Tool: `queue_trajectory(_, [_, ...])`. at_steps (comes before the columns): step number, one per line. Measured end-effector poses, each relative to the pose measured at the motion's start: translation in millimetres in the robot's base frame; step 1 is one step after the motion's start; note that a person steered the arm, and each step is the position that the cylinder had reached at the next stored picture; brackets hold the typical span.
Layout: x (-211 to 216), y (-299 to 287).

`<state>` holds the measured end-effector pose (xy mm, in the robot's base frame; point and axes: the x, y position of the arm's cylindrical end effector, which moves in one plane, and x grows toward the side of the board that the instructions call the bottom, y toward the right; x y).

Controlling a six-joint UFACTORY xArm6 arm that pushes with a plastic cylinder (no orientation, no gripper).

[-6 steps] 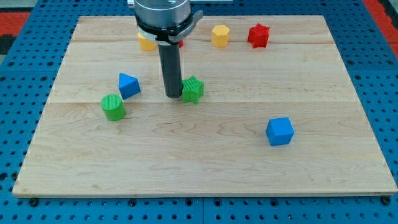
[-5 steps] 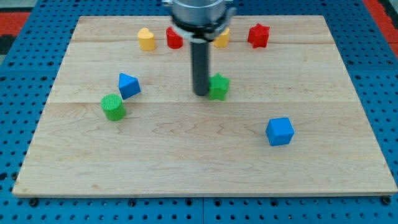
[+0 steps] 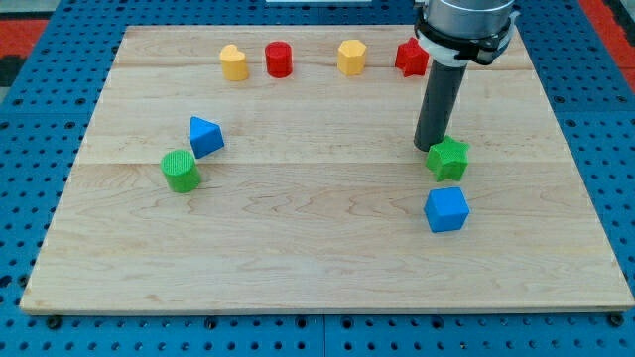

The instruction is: Place the green star above the blue cube

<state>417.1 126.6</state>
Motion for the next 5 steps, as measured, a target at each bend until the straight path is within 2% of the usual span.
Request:
queue_trajectory(1, [-33,67])
queue_trajectory(2, [-26,115])
queue_trajectory(3, [0,101])
queue_trajectory(4, [4,33])
queue_trajectory(5, [11,15])
